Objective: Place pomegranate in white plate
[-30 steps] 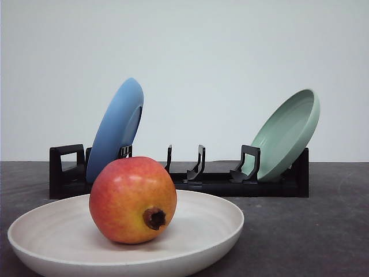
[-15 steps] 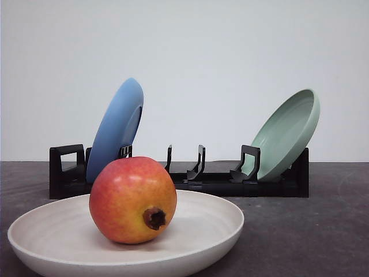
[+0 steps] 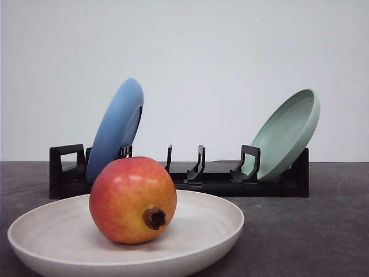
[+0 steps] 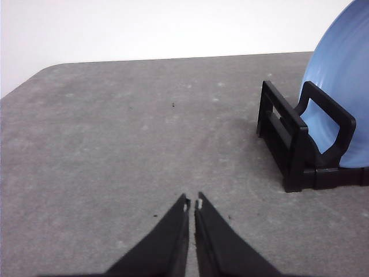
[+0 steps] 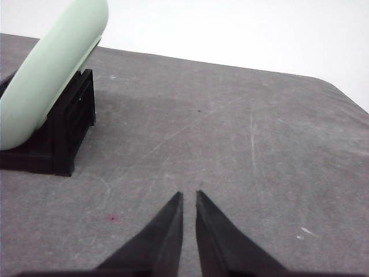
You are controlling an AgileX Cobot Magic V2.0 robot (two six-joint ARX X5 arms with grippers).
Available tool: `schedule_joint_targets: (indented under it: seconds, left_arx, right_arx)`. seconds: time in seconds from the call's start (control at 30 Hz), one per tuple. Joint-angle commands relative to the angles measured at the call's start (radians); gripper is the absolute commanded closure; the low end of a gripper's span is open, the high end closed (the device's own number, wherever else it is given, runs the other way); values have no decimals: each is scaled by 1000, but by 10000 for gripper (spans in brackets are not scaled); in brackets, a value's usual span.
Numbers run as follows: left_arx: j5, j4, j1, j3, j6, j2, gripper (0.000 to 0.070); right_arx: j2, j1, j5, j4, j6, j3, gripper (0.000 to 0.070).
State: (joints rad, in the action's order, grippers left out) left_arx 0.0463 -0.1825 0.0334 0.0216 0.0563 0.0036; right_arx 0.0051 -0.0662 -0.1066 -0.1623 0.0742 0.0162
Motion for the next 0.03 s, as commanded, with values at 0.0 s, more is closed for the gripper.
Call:
schedule_joint_targets:
  seconds: [0.0]
  left_arx:
    - [-5,-5,0,-10,5,-1,700]
  right_arx:
    - [-2,-1,1,5,-11,-4,662]
